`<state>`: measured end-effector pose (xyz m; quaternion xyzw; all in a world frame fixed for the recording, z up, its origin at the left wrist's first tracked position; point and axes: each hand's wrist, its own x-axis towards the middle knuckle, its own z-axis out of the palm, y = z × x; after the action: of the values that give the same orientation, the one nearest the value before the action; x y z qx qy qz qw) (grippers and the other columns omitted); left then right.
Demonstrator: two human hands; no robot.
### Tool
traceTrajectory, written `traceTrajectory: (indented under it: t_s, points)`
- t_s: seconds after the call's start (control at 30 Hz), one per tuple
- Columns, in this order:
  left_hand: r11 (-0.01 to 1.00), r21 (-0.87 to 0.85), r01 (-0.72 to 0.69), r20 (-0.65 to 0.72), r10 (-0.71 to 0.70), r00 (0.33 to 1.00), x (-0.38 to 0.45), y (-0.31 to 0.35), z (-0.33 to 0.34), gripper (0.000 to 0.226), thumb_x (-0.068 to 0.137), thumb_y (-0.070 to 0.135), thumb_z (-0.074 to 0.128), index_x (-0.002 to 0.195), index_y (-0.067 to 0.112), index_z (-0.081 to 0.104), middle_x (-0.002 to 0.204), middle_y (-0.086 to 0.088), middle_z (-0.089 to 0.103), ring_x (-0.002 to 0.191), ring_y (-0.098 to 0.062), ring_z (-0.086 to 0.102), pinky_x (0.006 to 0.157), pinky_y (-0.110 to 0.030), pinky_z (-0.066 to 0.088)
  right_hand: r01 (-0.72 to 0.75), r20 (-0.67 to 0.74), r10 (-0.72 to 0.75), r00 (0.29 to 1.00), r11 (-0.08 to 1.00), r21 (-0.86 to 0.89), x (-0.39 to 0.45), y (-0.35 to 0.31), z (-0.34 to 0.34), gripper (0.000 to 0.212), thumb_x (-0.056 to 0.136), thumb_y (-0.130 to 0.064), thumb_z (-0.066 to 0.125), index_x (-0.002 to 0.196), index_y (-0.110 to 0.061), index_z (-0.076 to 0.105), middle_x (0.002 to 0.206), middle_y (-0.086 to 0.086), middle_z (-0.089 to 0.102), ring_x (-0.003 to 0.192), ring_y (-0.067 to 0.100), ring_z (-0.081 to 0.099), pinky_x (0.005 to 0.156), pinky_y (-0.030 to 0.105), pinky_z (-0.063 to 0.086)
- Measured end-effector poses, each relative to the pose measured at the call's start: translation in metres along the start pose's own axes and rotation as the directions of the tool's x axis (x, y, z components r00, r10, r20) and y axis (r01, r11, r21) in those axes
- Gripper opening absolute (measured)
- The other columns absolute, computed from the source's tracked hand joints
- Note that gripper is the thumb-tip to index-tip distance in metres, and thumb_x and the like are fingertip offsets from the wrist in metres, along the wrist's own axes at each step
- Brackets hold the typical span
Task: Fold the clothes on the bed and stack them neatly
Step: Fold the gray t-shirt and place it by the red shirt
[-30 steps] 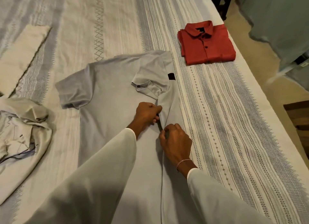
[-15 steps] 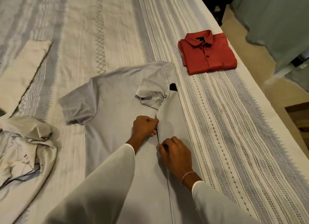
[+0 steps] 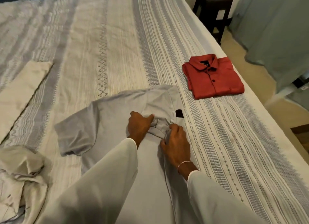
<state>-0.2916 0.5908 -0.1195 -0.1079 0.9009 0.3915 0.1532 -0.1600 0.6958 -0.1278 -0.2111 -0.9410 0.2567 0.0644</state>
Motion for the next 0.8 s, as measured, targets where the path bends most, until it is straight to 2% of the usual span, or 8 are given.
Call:
traceTrajectory:
  t_s: [0.1,0.23,0.37,0.5,0.57,0.63,0.7,0.8]
  points:
    - [0.998,0.047,-0.052,0.006,0.052,0.999,0.021,0.000,-0.003,0.039,0.083,0.047,0.067,0.085,0.008,0.065,0.095,-0.014,0.073,0.091,-0.035,0.069,0.081,-0.042,0.057,-0.010,-0.008,0.011,1.000,0.987,0.163,0.003,0.002,0.003,0.038,0.088,-0.017,0.072,0.121,-0.014,0.052,0.107,0.006,0.060,0.092,0.021,0.060,0.080,0.034,0.056]
    - [0.990,-0.139,-0.038,-0.097,0.025,0.995,0.042,0.012,-0.023,0.028,0.100,0.028,0.055,0.109,0.003,0.065,0.115,-0.014,0.068,0.105,-0.033,0.063,0.095,-0.044,0.052,0.015,-0.083,0.019,0.996,0.923,0.385,0.000,0.008,0.003,0.022,0.087,-0.005,0.071,0.103,-0.016,0.059,0.095,-0.003,0.060,0.083,0.010,0.057,0.077,0.011,0.045]
    - [0.967,-0.183,-0.178,-0.157,0.150,0.976,0.057,0.021,-0.036,0.025,0.103,0.029,0.054,0.103,0.006,0.064,0.108,-0.013,0.068,0.103,-0.032,0.062,0.094,-0.040,0.050,-0.010,-0.078,0.042,0.996,0.925,0.380,-0.007,0.009,0.010,0.014,0.092,-0.021,0.071,0.101,-0.019,0.061,0.092,-0.007,0.059,0.083,0.007,0.056,0.077,0.018,0.044]
    - [0.982,-0.129,-0.135,-0.147,0.116,0.982,0.059,0.021,-0.032,0.034,0.101,0.037,0.058,0.103,0.005,0.068,0.108,-0.012,0.070,0.103,-0.030,0.063,0.086,-0.032,0.044,0.031,-0.023,-0.027,0.999,0.979,0.201,-0.003,0.007,0.016,0.041,0.083,-0.049,0.071,0.113,-0.023,0.061,0.104,-0.004,0.054,0.095,0.013,0.049,0.078,0.026,0.047]
    - [0.986,-0.164,0.006,-0.088,-0.021,0.996,0.062,0.013,-0.025,0.052,0.088,0.058,0.066,0.093,0.006,0.068,0.100,-0.013,0.073,0.096,-0.033,0.067,0.086,-0.038,0.053,0.098,-0.031,-0.096,0.995,0.992,0.073,0.001,0.003,0.017,0.045,0.081,-0.049,0.071,0.114,-0.022,0.059,0.106,0.000,0.055,0.094,0.017,0.049,0.074,0.030,0.049]
    - [0.964,-0.206,0.166,0.000,-0.170,0.985,0.071,-0.002,-0.021,0.079,0.061,0.079,0.072,0.086,0.005,0.067,0.090,-0.015,0.073,0.085,-0.035,0.070,0.078,-0.045,0.061,0.231,-0.087,-0.239,0.967,0.969,-0.086,0.006,-0.005,0.020,0.036,0.083,-0.039,0.070,0.112,-0.020,0.060,0.104,0.002,0.057,0.090,0.021,0.051,0.071,0.033,0.048]
    - [0.924,-0.297,0.239,0.093,-0.222,0.971,0.079,-0.010,-0.022,0.074,0.055,0.067,0.083,0.088,0.002,0.067,0.091,-0.018,0.073,0.080,-0.037,0.072,0.070,-0.053,0.063,0.334,-0.093,-0.360,0.928,0.917,-0.216,0.012,-0.016,0.026,0.029,0.084,-0.029,0.070,0.109,-0.018,0.063,0.101,0.004,0.059,0.086,0.024,0.052,0.070,0.035,0.044]
    - [0.871,-0.418,0.256,0.166,-0.204,0.965,0.076,0.002,-0.033,0.037,0.080,0.028,0.085,0.076,0.001,0.060,0.091,-0.020,0.068,0.084,-0.036,0.070,0.065,-0.054,0.062,0.353,-0.082,-0.397,0.914,0.879,-0.321,0.026,-0.026,0.037,0.016,0.081,-0.021,0.075,0.094,-0.014,0.068,0.091,0.006,0.060,0.081,0.027,0.052,0.067,0.038,0.037]
